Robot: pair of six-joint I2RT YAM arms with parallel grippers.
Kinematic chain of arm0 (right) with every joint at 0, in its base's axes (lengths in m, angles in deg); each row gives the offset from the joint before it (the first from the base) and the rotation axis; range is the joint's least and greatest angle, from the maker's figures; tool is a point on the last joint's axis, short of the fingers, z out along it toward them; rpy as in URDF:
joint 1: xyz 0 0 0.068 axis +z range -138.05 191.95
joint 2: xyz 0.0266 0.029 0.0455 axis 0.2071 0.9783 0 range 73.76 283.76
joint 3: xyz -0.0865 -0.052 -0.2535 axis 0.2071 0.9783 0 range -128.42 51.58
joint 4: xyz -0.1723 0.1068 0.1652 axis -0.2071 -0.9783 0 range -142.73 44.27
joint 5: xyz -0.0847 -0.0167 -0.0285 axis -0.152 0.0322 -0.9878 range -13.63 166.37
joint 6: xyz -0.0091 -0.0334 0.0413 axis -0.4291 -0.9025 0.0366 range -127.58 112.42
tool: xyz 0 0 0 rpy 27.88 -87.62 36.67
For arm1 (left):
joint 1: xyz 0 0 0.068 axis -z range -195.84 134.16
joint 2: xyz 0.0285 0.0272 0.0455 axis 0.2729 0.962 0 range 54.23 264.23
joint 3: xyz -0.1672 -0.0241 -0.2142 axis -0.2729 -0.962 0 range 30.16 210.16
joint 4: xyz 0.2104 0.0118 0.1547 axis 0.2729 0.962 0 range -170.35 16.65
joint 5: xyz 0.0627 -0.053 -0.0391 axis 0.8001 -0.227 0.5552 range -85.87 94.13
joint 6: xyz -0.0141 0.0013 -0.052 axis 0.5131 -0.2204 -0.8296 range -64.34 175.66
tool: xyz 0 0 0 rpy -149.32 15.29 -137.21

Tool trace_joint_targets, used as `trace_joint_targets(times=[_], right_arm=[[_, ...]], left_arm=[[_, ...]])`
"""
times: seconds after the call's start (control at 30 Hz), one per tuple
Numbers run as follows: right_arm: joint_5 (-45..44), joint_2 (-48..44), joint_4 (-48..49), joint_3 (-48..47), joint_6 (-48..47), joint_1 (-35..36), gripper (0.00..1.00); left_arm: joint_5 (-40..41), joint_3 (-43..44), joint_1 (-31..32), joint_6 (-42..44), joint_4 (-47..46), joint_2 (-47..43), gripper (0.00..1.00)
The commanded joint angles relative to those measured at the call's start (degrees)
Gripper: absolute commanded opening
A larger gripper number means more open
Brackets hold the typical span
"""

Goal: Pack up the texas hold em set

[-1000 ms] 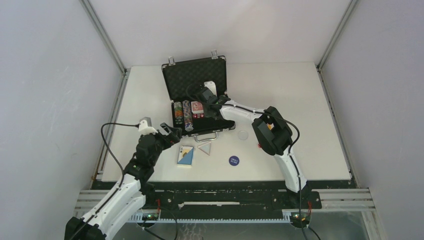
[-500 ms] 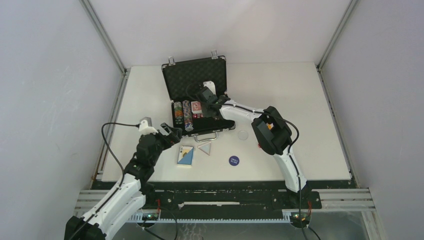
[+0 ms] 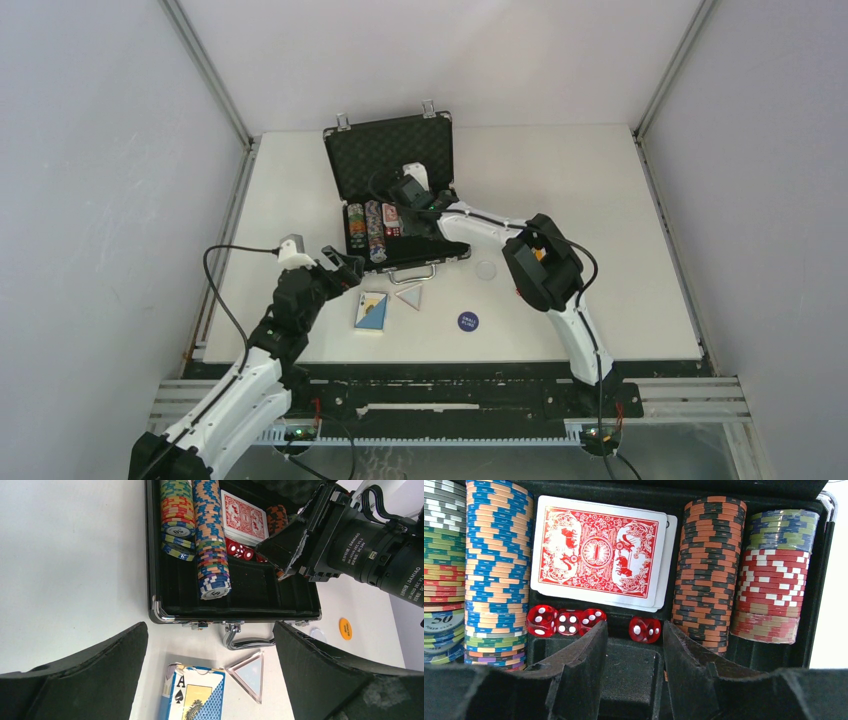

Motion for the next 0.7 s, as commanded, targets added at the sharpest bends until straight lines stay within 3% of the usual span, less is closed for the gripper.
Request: trace_joint_targets(times=[0.0,0.2,0.23,0.27,0.33,0.67], right_arm=[[-2.75,-5.07,0.74,0.16,-1.92,0.92,0.51],[-2.17,-4.34,0.49,-2.35,-2.29,2.49,0.4],[-1.75,-4.01,0.55,-2.73,-2.34,2.63,0.34],[-1.08,-3.69,0.68,-3.02,-2.23,2.79,0.18],[0.68,-2.8,0.93,-3.58,-2.19,2.84,0.02],[5.04,-0.25,1.18,-6.49,-2.08,3.81,0.0]], left_arm=[[-0.58,-0.73,0.32,1.16,-1.92,-0.19,1.0],[-0.96,-0.57,0.28,1.07,-2.1,0.55,1.0],[-1.02,-0.56,0.23,1.07,-2.1,0.69,1.0],[-1.14,-0.56,0.23,1.07,-2.11,0.82,1.0],[-1.24,-0.47,0.27,1.07,-2.15,1.0,1.0],[-1.5,-0.32,0.27,1.37,-2.28,1.56,1.0]])
